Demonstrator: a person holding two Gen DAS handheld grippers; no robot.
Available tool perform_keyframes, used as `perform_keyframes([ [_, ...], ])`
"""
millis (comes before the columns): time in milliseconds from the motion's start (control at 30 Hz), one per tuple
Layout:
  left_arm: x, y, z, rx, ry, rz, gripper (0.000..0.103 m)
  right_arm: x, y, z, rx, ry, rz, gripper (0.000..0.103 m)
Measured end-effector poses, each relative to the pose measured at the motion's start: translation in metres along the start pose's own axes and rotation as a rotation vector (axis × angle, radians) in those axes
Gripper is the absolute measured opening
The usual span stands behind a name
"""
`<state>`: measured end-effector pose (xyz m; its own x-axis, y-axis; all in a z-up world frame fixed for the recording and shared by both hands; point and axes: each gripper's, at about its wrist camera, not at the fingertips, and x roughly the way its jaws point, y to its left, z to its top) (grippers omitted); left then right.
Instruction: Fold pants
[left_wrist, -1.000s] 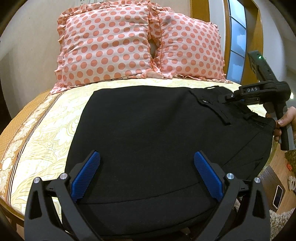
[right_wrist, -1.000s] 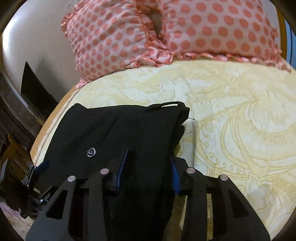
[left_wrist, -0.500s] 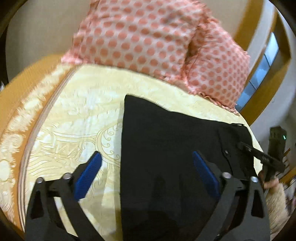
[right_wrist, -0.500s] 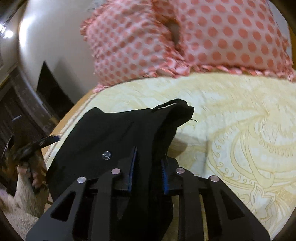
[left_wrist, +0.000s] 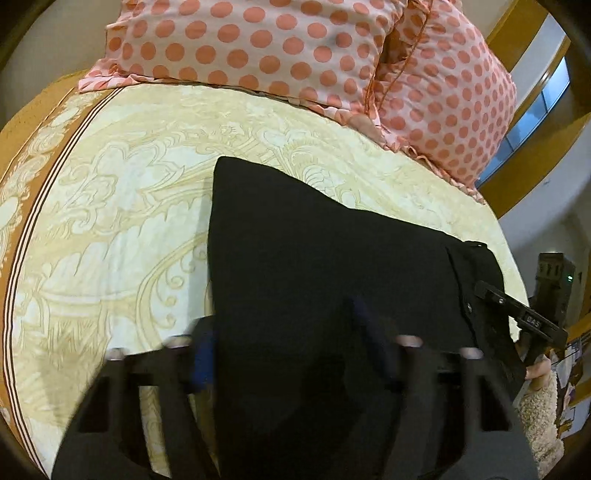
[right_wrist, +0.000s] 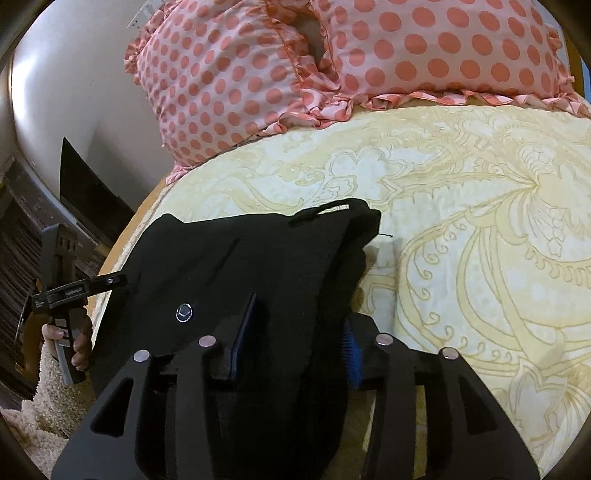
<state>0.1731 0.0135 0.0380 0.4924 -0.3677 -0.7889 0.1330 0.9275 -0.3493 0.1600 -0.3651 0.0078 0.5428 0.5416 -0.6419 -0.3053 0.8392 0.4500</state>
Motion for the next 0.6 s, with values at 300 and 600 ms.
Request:
perform_keyframes([
  [300,-0.016,-0.014,0.005,0.075,-0.052,0.036,0.009,-0.017,0.021,0.012,-0.099,-0.074,0.012,0.020],
  [600,-0.014,-0.037,0.062,0.111,-0.150,0.041,0.007,-0.017,0.023,0.071,-0.162,-0.173,-0.065,0.020],
])
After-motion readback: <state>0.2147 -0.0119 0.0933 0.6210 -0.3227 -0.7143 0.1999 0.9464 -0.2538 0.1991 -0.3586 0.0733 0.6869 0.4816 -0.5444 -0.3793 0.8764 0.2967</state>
